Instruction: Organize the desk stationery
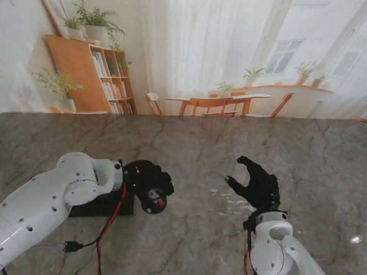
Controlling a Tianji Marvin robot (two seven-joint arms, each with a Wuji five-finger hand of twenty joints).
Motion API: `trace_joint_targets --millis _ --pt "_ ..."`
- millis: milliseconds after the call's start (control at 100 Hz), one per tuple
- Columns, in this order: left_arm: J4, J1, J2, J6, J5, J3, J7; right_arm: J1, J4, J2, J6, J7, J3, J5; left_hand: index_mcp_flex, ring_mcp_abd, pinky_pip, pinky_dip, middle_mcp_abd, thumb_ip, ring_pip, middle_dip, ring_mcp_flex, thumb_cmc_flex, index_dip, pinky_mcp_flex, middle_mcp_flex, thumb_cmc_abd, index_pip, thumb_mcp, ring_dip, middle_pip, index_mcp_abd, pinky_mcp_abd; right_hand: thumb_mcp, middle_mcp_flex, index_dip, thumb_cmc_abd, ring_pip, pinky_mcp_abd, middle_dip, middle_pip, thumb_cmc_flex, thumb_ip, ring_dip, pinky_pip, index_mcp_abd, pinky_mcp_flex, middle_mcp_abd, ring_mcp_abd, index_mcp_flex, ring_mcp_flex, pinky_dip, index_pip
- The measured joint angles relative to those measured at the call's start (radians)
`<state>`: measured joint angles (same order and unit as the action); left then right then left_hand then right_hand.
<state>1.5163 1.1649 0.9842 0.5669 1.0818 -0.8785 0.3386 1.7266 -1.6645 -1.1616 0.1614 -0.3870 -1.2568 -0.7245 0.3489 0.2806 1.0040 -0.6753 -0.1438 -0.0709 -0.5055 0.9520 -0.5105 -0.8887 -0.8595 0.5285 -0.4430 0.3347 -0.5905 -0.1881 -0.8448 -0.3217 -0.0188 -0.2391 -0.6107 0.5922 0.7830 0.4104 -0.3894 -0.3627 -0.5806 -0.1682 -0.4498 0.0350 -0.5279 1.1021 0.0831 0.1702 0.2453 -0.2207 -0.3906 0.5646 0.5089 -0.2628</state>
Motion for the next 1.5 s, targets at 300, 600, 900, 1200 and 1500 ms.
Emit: trace_joint_targets --millis 300,600,900,1200,1500 --pt "0.009 0.015 -0.006 0.006 0.011 -0.036 0.030 0.000 0.001 0.000 0.000 0.000 -0.001 -0.001 -0.001 0.000 0.000 0.000 -0.001 0.000 0.000 -0.038 -0.001 0.000 0.015 -0.006 0.005 0.000 0.000 -0.003 0.007 0.000 -0.002 0.000 0.000 0.000 0.000 0.000 0.000 0.000 0.000 0.000 0.000 0.000 0.000 0.000 0.000 0.000 0.000 0.000 0.000 0.000 0.000 0.000" --pt "0.014 0.027 -0.010 -0.001 0.003 -0.049 0.042 0.000 0.002 0.000 0.000 0.000 0.000 0.000 -0.008 -0.001 -0.034 -0.002 -0.001 0.000 0.127 -0.411 0.029 -0.009 0.186 -0.125 0.063 -0.092 0.233 0.006 0.166 0.053 0.024 -0.031 0.000 0.011 0.000 -0.010 0.001 0.000 0.000 -0.002 0.000 0.000 0.000 0.000 0.000 0.000 0.000 0.000 0.000 0.000 0.000 0.000" --pt "0.013 0.039 -0.011 -0.017 0.001 -0.055 0.031 -0.001 0.003 0.000 0.000 0.001 0.001 0.001 -0.019 -0.028 -0.115 0.010 0.012 0.000 0.202 -0.487 0.075 0.033 0.242 -0.244 0.084 -0.178 0.418 0.090 0.278 0.165 0.063 -0.112 0.000 0.011 0.000 -0.010 0.001 0.000 0.000 -0.002 0.000 0.000 0.000 0.000 0.001 0.000 0.000 0.000 0.000 0.000 0.000 0.000" --pt "0.048 0.085 -0.009 -0.029 0.004 -0.098 0.036 -0.002 0.005 0.000 0.000 0.001 0.001 0.000 -0.045 -0.074 -0.156 0.024 0.026 0.000 0.237 -0.514 0.090 0.077 0.247 -0.303 0.064 -0.221 0.444 0.121 0.320 0.202 0.072 -0.174 0.009 0.011 0.000 -0.010 0.001 0.000 0.000 -0.002 0.000 0.000 0.000 0.000 0.001 0.000 0.000 0.000 0.000 0.000 0.000 0.000" --pt "0.091 0.113 -0.009 -0.041 0.002 -0.119 0.040 -0.003 0.006 0.000 -0.001 0.003 0.002 0.002 -0.106 -0.061 -0.291 0.129 0.034 0.000 0.331 -0.580 0.180 0.153 0.282 -0.423 0.117 -0.243 0.497 0.154 0.442 0.249 0.073 -0.264 0.009 0.011 0.000 -0.010 0.001 0.000 0.000 -0.002 0.000 0.000 0.000 0.000 0.001 0.000 0.000 0.000 0.000 0.000 0.000 0.000"
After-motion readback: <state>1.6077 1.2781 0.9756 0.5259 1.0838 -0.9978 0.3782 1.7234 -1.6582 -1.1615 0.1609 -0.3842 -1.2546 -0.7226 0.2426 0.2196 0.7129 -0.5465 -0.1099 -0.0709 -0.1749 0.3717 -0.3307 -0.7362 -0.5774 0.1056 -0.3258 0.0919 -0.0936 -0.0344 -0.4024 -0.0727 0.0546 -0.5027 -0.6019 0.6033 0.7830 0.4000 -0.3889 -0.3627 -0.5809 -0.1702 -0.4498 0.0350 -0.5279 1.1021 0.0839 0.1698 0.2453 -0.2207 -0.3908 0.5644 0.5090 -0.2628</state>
